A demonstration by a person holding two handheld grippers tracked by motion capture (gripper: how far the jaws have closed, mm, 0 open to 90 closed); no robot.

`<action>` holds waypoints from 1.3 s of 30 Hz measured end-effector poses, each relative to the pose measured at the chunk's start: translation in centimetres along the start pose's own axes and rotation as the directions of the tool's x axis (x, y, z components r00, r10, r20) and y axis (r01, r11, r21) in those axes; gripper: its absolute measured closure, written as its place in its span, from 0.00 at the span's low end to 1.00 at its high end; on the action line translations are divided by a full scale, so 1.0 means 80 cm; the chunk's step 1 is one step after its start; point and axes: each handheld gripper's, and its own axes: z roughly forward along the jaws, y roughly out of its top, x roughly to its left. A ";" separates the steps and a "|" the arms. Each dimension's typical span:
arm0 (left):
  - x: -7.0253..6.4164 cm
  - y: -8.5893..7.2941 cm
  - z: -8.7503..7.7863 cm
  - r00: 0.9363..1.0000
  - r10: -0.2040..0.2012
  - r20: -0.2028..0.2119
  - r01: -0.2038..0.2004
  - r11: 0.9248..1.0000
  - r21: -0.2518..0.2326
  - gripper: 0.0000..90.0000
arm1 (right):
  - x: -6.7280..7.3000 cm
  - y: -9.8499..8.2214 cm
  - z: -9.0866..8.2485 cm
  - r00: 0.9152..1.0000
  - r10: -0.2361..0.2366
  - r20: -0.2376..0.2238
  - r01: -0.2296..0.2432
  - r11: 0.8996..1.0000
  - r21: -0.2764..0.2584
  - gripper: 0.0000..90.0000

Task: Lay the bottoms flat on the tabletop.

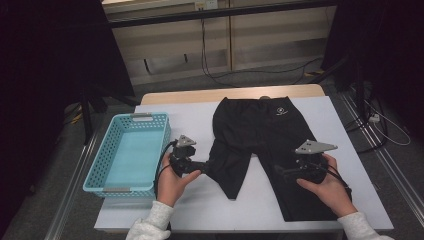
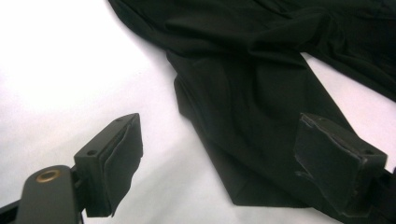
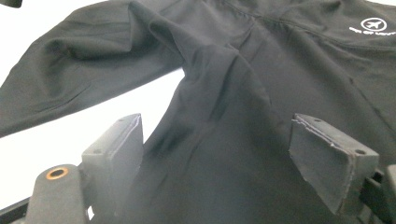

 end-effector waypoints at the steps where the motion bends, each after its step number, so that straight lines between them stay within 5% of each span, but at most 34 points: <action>1: 0.001 -0.001 -0.001 1.000 -0.003 0.000 0.003 1.000 0.000 0.17 | 0.001 0.001 0.001 1.000 -0.002 -0.002 0.002 1.000 0.000 0.20; 10: 0.000 -0.008 -0.001 1.000 0.006 -0.010 -0.005 1.000 0.029 0.16 | 0.014 0.012 0.017 0.999 -0.019 -0.033 0.019 1.000 -0.001 0.18; 12: -0.002 -0.008 -0.001 0.998 0.048 -0.051 -0.046 0.998 0.042 0.16 | 0.018 0.014 0.021 0.999 -0.020 -0.042 0.020 1.000 0.000 0.18; 15: -0.003 -0.009 0.001 0.999 0.024 -0.029 -0.023 0.999 0.030 0.16 | 0.025 0.019 0.027 0.998 -0.043 -0.052 0.044 0.999 0.007 0.20; 28: -0.004 -0.007 -0.002 0.999 0.034 -0.039 -0.033 0.999 0.026 0.16 | 0.046 0.027 0.044 0.992 -0.097 -0.076 0.099 0.995 0.019 0.21; 39: -0.005 -0.007 -0.002 0.998 0.042 -0.040 -0.040 0.999 0.028 0.16 | 0.074 0.035 0.062 0.980 -0.161 -0.115 0.165 0.986 0.024 0.32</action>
